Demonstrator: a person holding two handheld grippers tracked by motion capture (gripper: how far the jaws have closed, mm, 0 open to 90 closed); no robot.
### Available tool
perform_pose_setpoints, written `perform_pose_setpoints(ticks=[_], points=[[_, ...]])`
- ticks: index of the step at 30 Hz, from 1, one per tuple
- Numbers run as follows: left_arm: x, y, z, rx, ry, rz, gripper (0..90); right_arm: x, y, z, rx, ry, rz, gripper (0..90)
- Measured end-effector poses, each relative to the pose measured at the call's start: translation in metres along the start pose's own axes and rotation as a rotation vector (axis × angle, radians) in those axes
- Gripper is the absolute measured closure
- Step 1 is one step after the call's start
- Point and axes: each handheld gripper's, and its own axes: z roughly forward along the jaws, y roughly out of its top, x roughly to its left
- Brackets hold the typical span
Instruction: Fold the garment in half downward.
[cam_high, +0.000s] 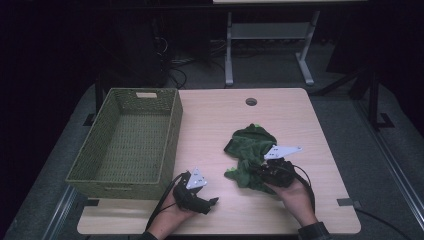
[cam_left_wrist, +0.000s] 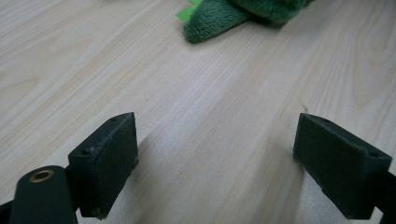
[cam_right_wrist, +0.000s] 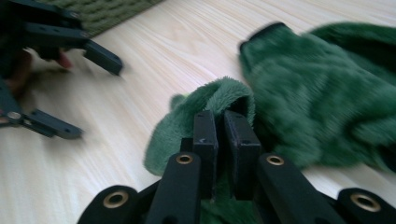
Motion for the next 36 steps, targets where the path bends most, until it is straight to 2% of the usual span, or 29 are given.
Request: perform_pose_setpoints(ticks=[7,10,13,14,17,22,26,31,36], points=[[0.000,0.000,0.000,0.003,0.000,0.003,13.2,-0.013,-0.012,-0.006,0.053,-0.063,0.044,76.9],[0.000,0.000,0.000,0.003,0.000,0.003,13.2,-0.016,-0.012,-0.014,0.033,-0.081,0.051,74.3],[0.000,0.000,0.000,-0.005,0.002,-0.005,13.2,-0.014,-0.006,-0.024,-0.005,-0.090,0.037,79.9],[0.000,0.000,0.000,0.000,0.004,0.003,13.2,-0.014,-0.003,-0.026,-0.013,-0.087,0.027,82.3],[0.000,0.000,0.000,0.000,0.003,0.003,13.2,-0.014,0.004,-0.026,-0.024,-0.062,0.014,87.2],[0.000,0.000,0.000,-0.001,0.002,0.003,13.1,-0.015,0.009,-0.010,0.002,-0.038,0.015,89.1],[0.000,0.000,0.000,0.003,0.004,0.006,13.1,-0.019,0.004,0.010,0.083,-0.050,0.023,89.2],[0.000,0.000,0.000,0.004,0.002,0.002,13.1,-0.023,-0.007,0.029,0.158,-0.047,0.029,89.8],[0.000,0.000,0.000,0.003,0.002,0.003,13.1,-0.022,-0.007,0.032,0.166,-0.048,0.026,88.7]])
